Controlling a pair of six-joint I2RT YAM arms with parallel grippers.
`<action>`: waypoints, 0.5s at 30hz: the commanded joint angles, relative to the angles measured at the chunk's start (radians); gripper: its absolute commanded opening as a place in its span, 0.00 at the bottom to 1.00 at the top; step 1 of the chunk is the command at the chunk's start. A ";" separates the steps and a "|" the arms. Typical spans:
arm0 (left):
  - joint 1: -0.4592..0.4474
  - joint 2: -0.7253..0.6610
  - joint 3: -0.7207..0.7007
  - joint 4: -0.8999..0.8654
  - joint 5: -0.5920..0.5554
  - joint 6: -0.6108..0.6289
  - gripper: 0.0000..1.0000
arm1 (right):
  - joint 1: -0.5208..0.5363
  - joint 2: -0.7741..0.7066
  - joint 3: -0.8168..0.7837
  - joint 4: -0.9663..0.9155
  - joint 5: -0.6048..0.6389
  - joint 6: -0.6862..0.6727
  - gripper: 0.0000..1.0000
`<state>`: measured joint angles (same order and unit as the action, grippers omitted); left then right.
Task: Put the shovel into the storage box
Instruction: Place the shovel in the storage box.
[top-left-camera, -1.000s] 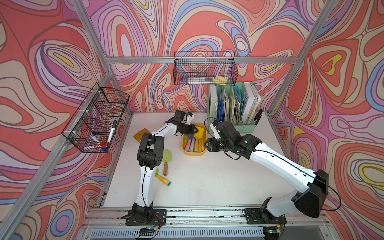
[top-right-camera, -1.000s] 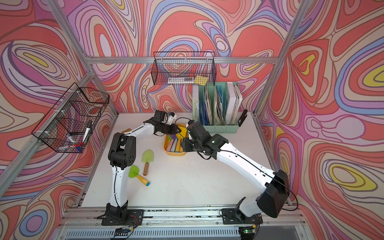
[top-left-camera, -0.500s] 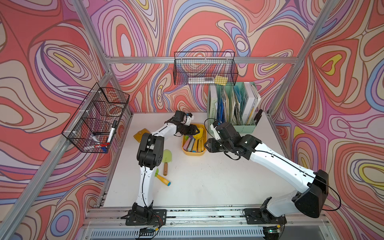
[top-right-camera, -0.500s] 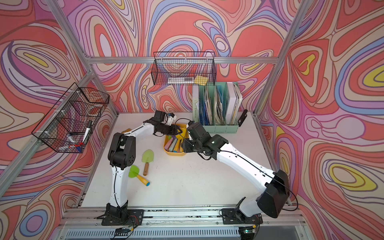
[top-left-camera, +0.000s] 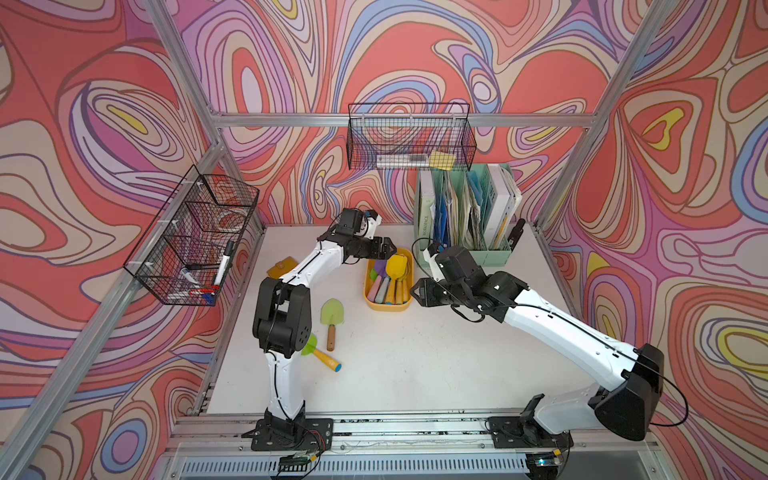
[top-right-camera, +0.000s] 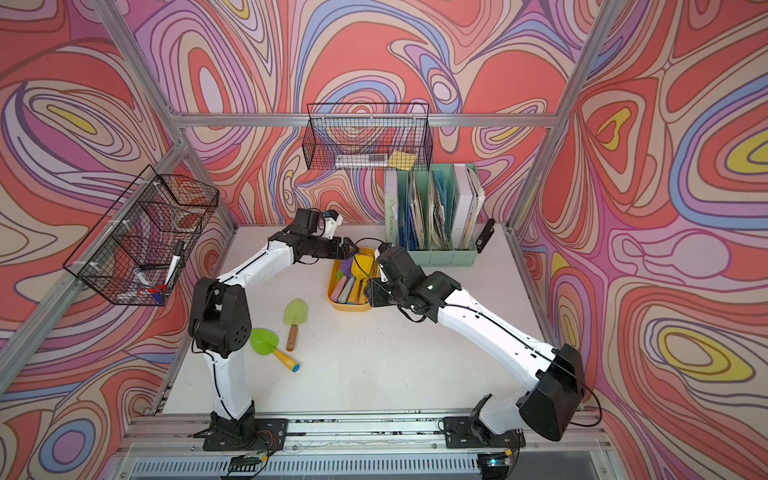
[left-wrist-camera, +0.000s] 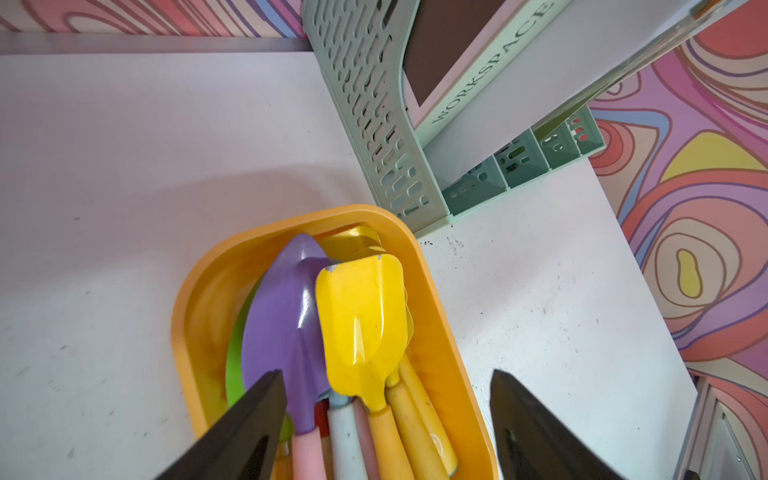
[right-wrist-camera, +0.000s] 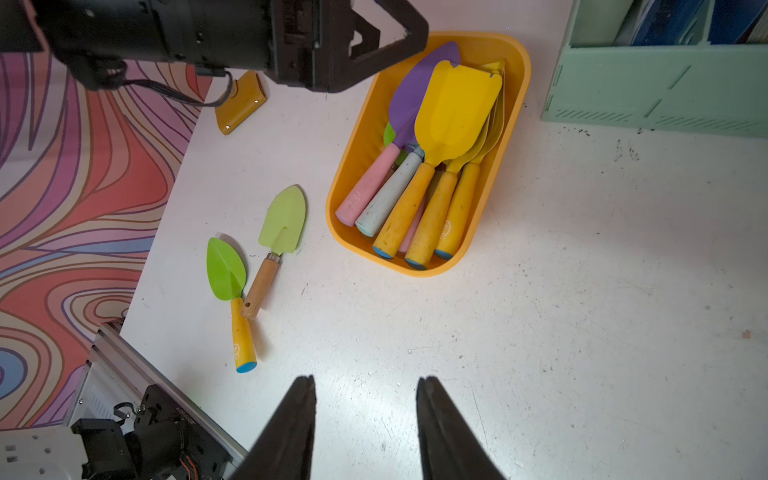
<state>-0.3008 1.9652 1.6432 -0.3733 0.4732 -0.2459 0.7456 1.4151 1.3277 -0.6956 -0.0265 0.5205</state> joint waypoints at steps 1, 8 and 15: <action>-0.002 -0.099 -0.064 -0.043 -0.128 -0.033 0.85 | -0.005 -0.022 -0.021 0.005 -0.015 -0.024 0.41; -0.005 -0.267 -0.110 -0.430 -0.329 -0.154 0.83 | -0.006 -0.039 -0.025 -0.004 -0.006 -0.045 0.41; -0.058 -0.377 -0.252 -0.770 -0.441 -0.269 0.81 | -0.008 -0.040 -0.019 0.006 -0.014 -0.050 0.40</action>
<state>-0.3305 1.6115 1.4509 -0.9108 0.1154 -0.4416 0.7452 1.3964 1.3087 -0.6960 -0.0368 0.4854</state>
